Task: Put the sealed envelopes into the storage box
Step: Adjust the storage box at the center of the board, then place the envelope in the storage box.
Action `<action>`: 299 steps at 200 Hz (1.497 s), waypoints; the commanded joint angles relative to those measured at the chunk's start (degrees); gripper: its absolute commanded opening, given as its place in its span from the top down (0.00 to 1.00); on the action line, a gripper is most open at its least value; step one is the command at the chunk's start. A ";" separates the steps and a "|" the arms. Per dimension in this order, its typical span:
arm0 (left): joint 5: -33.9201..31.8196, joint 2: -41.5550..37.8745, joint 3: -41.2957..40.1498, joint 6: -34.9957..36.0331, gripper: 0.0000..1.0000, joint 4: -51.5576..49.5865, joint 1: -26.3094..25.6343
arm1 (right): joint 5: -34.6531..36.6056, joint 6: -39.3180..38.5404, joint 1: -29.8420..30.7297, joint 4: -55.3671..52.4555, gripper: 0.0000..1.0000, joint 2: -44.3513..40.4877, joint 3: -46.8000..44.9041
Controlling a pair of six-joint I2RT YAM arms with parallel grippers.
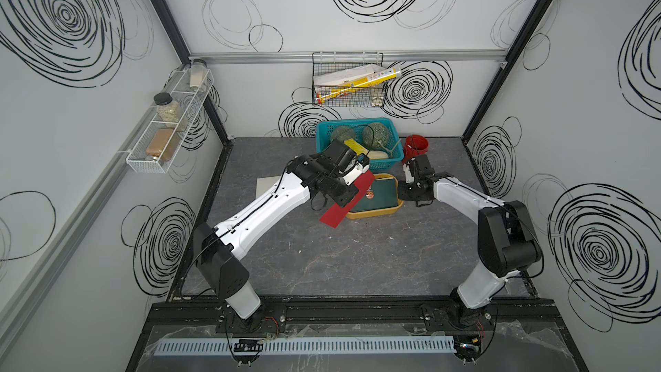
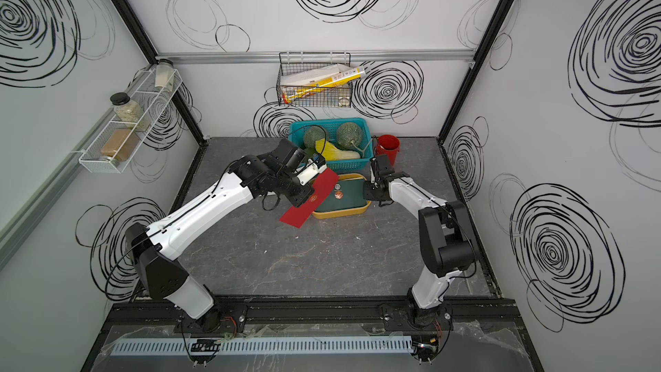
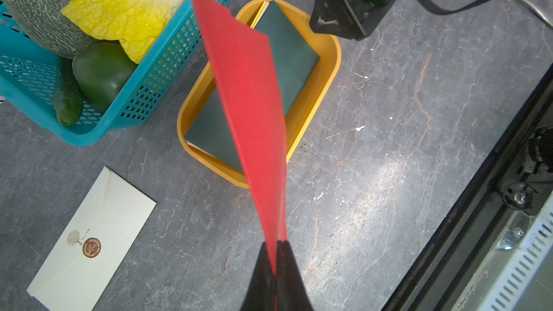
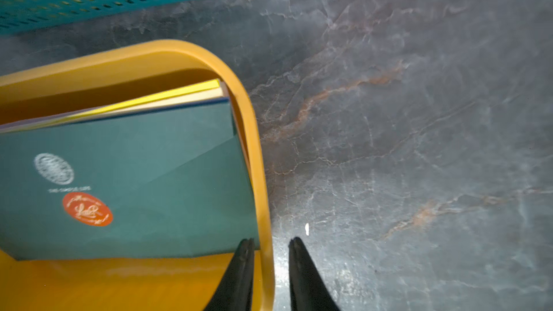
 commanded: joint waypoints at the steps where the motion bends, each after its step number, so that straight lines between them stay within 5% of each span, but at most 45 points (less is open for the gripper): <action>1: -1.66 1.53 3.04 2.16 1.00 -1.39 -0.45 | -1.16 -1.30 -0.29 0.52 0.85 0.51 0.49; 35: -1.56 3.87 6.71 2.69 1.00 -2.46 -0.53 | -4.35 -2.87 -0.31 0.62 0.94 -0.30 -0.06; 132: -0.28 13.16 15.01 4.32 1.00 -7.06 -0.98 | -16.75 -10.76 4.16 2.46 0.96 -6.21 -4.40; 240: -0.42 19.82 8.24 6.73 0.98 -7.72 0.66 | -16.29 -16.93 4.80 0.24 0.95 0.04 1.08; 299: -3.30 27.27 10.93 6.64 0.92 -8.16 0.87 | -15.35 -16.96 4.76 0.42 0.95 1.42 2.22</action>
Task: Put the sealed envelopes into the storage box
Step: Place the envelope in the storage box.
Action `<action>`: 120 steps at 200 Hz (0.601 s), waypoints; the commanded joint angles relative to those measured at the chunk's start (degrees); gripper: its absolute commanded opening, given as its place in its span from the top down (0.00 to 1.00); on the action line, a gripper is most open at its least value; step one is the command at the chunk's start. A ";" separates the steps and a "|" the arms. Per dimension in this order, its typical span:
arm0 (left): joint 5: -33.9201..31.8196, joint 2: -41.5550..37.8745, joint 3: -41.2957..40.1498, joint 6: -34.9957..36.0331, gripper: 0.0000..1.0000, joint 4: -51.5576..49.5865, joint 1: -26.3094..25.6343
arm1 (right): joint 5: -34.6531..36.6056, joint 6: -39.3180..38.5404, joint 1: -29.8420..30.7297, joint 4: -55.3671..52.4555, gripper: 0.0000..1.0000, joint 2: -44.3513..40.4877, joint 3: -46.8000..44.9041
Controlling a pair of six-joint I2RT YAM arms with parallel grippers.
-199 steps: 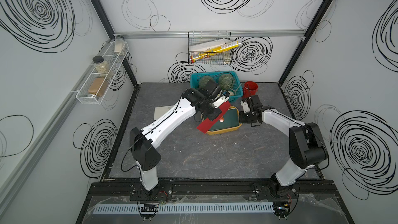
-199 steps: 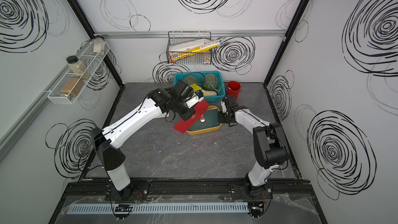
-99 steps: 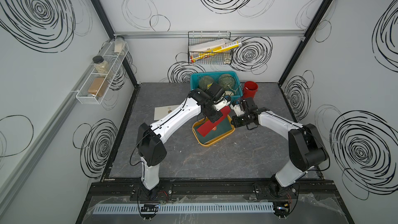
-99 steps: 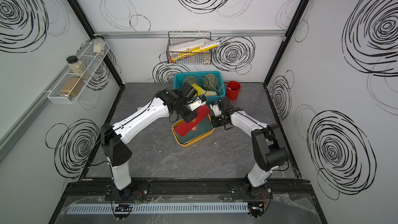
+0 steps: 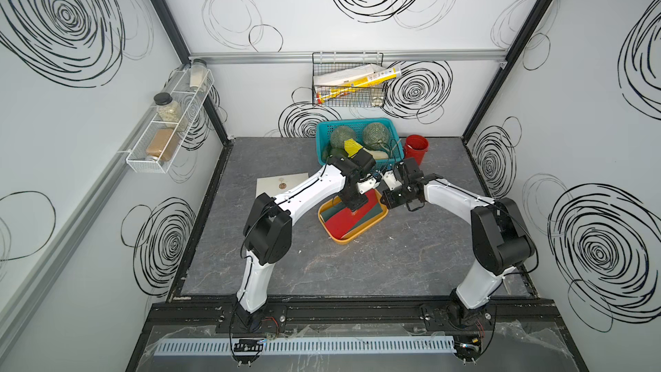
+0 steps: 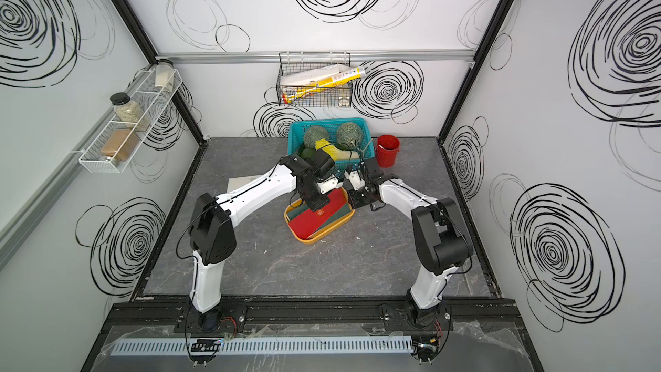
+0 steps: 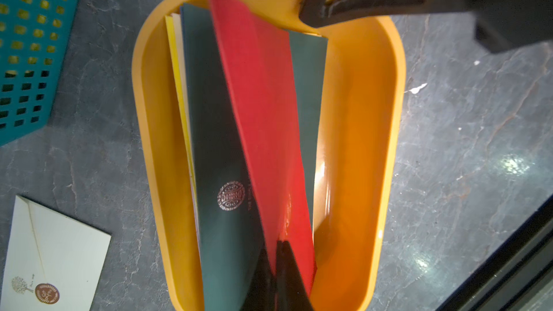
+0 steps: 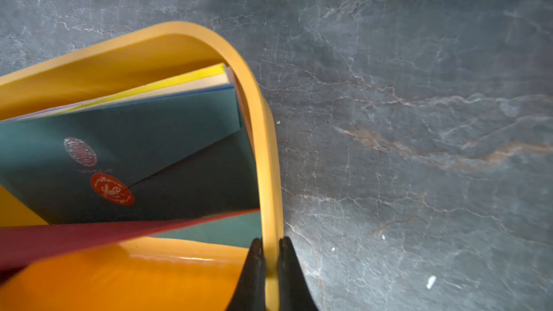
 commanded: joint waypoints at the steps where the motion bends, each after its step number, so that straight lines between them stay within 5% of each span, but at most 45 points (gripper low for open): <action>1: -1.98 3.62 1.19 0.74 0.92 -2.90 0.63 | 0.53 -0.63 -0.21 -0.20 0.95 0.40 2.19; 75: -13.09 2.65 1.17 -4.64 0.43 5.70 2.84 | 1.22 5.50 -0.16 2.03 0.95 -0.02 0.40; 120: -17.83 -5.17 1.50 -13.91 0.33 12.99 7.66 | 2.13 9.07 -0.13 2.69 0.94 -0.71 -0.59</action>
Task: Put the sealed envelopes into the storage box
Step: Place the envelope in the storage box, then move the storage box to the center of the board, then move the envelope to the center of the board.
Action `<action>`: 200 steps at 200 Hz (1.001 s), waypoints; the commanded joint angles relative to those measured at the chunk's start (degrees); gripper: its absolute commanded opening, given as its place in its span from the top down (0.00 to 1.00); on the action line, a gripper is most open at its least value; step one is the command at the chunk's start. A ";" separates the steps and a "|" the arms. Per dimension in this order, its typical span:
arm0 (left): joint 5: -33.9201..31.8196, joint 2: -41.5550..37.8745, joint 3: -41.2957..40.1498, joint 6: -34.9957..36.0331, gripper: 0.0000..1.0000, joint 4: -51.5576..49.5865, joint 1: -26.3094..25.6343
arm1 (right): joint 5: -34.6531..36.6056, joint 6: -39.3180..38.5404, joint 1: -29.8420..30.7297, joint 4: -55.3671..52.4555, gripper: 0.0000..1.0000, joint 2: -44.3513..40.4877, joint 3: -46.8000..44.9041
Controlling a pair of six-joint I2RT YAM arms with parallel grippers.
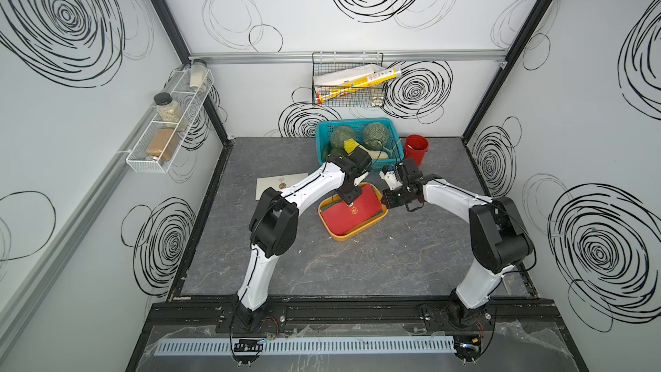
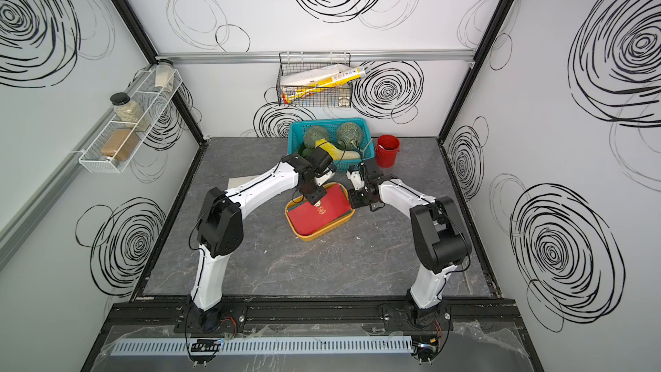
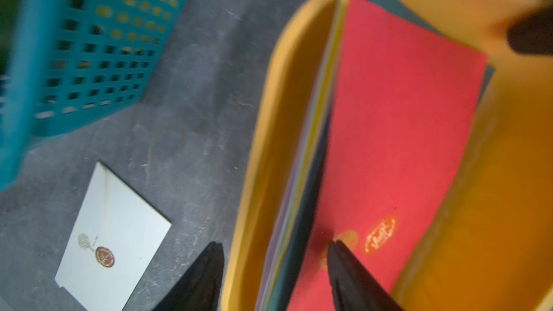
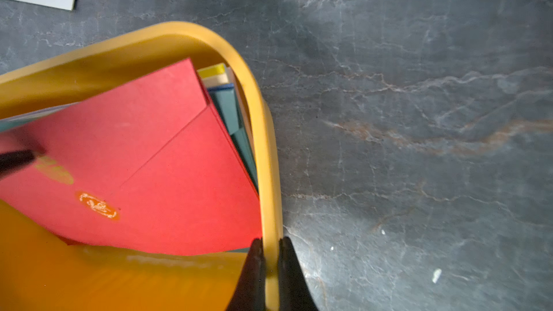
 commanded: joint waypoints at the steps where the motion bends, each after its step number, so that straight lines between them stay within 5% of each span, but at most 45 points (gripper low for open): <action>1: -5.02 -7.15 0.89 -7.48 0.33 6.20 3.42 | 0.64 3.26 -0.15 2.17 0.94 -1.14 -0.32; 33: -7.44 -12.88 -3.76 -20.01 0.29 9.57 11.65 | 2.38 4.60 -0.10 2.17 0.93 -2.03 -0.39; 80: 0.83 -24.91 -28.77 -33.93 0.24 23.04 25.60 | 6.71 4.13 -0.10 -0.11 0.51 -2.02 2.15; 129: -3.51 -30.11 -37.47 -35.35 0.23 24.79 27.06 | 10.78 4.05 1.60 -2.47 0.40 -4.98 7.85; 154: 2.17 -28.84 -40.42 -36.82 0.21 27.28 32.31 | 12.95 3.59 4.02 -4.83 0.32 -3.40 10.68; 200: -0.73 -20.53 -35.98 -34.14 0.18 28.49 32.83 | 14.25 7.25 5.57 -2.75 0.23 -5.49 7.62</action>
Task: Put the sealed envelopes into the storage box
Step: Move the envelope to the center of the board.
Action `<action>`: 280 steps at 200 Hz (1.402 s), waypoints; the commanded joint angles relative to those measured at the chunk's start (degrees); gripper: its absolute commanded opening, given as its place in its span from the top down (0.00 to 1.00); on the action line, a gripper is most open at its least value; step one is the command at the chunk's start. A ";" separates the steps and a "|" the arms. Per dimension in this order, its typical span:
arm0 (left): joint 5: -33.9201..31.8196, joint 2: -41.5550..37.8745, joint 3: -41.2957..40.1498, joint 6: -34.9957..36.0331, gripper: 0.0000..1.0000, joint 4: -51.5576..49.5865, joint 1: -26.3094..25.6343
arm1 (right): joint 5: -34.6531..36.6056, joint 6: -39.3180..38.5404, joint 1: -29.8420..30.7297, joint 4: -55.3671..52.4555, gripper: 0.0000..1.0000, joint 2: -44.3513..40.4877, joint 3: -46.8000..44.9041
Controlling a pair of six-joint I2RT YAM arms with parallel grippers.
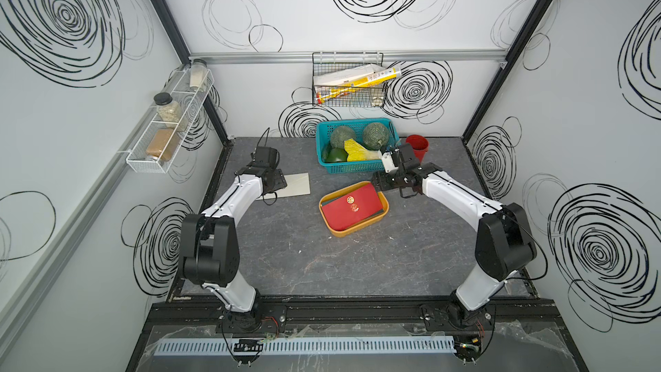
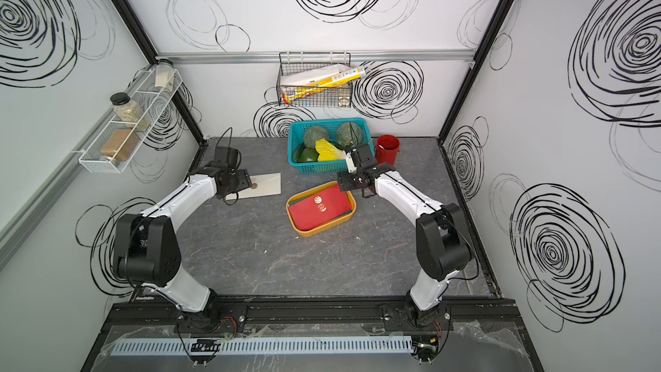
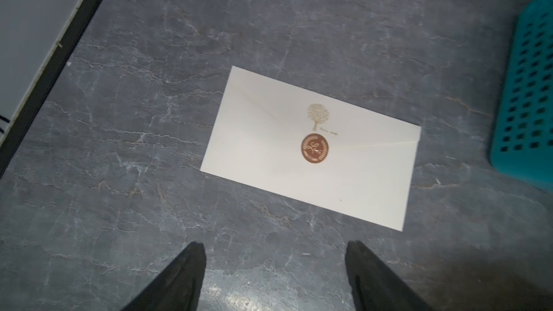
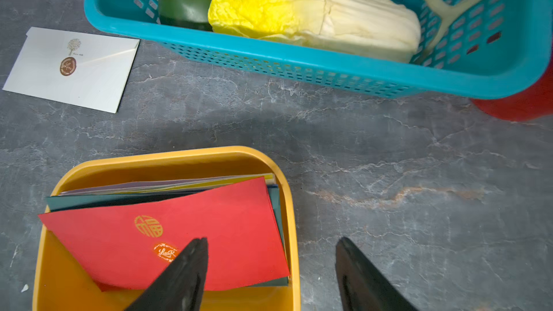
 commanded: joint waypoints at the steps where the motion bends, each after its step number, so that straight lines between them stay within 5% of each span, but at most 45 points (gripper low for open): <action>1: -0.06 3.24 1.41 0.40 0.18 5.00 -0.71 | 1.77 2.94 0.81 -0.93 0.23 -2.57 -2.07; 14: -2.30 5.59 2.48 0.30 0.18 7.42 -1.62 | 0.85 5.00 2.67 0.03 0.00 -4.28 -3.24; 38: -6.60 13.97 10.22 2.11 0.16 4.62 -3.84 | 5.02 7.95 7.80 -0.46 0.00 -6.62 -4.97; 69: -3.97 19.40 13.42 1.00 0.15 3.76 -3.28 | 13.82 8.09 7.35 -0.73 0.00 -6.51 -7.68; 151: -0.53 22.90 8.75 0.76 0.15 5.06 -3.22 | 6.47 3.43 1.02 0.89 0.35 0.83 -8.32; 177: -0.18 22.72 7.02 0.91 0.15 5.28 -3.27 | 4.44 3.32 0.57 1.00 0.67 3.55 -8.13; 247: 0.93 16.84 -1.35 0.50 0.15 5.51 -5.10 | 3.37 5.36 -3.94 2.24 0.87 2.91 -9.28; 280: 1.98 15.18 -4.41 0.18 0.16 5.04 -6.52 | 3.43 5.52 -5.92 1.80 0.88 2.42 -9.11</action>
